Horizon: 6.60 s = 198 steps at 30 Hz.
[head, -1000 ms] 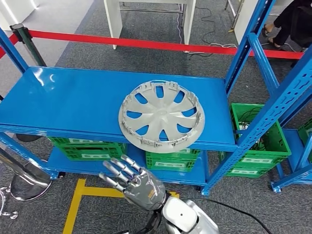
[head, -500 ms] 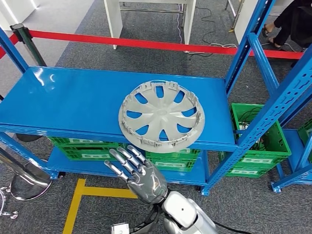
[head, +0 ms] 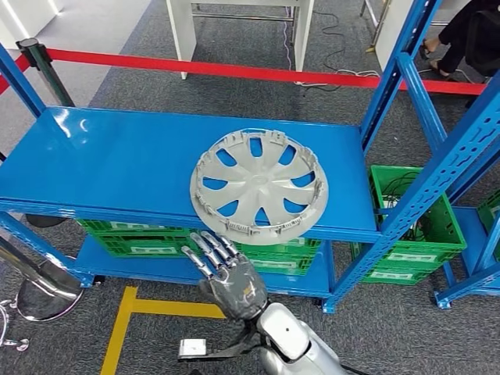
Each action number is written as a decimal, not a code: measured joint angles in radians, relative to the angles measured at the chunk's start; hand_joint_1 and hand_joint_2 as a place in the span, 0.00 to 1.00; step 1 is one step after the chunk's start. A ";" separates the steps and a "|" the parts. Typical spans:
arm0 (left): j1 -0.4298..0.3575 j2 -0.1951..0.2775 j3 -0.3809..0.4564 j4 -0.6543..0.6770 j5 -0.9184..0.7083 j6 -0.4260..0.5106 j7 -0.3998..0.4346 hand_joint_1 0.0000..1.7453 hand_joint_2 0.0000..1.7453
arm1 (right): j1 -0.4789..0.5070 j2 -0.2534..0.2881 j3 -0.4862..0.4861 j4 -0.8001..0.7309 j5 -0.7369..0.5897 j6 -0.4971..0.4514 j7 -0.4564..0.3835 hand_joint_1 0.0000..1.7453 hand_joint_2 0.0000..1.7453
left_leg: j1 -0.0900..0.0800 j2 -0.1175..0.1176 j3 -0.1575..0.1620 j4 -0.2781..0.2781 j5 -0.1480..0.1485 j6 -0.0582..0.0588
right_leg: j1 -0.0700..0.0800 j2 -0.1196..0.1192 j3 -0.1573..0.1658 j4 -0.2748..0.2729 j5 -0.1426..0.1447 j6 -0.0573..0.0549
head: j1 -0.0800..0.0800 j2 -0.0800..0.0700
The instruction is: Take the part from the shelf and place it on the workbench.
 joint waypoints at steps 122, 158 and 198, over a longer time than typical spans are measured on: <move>0.014 0.008 -0.073 0.005 0.014 -0.017 0.015 0.00 0.00 | -0.332 0.022 -0.025 0.576 0.132 -0.002 0.324 0.00 1.00 | 0.000 0.000 0.000 0.000 0.000 0.000 | 0.000 -0.001 0.000 0.000 0.000 0.000 | 0.000 0.000; 0.019 0.010 -0.073 0.014 0.015 0.002 0.000 0.00 0.00 | -0.325 0.022 -0.093 0.519 0.206 -0.002 0.376 1.00 1.00 | 0.000 0.000 0.000 0.000 0.000 0.000 | 0.000 -0.001 0.000 0.000 0.000 0.000 | 0.000 0.000; 0.021 0.011 -0.073 0.016 0.026 0.007 0.003 0.00 0.25 | -0.357 0.044 -0.094 0.618 0.191 0.001 0.349 1.00 1.00 | 0.000 0.000 0.000 0.000 0.000 0.000 | 0.000 -0.001 0.000 0.000 0.000 0.000 | 0.000 0.000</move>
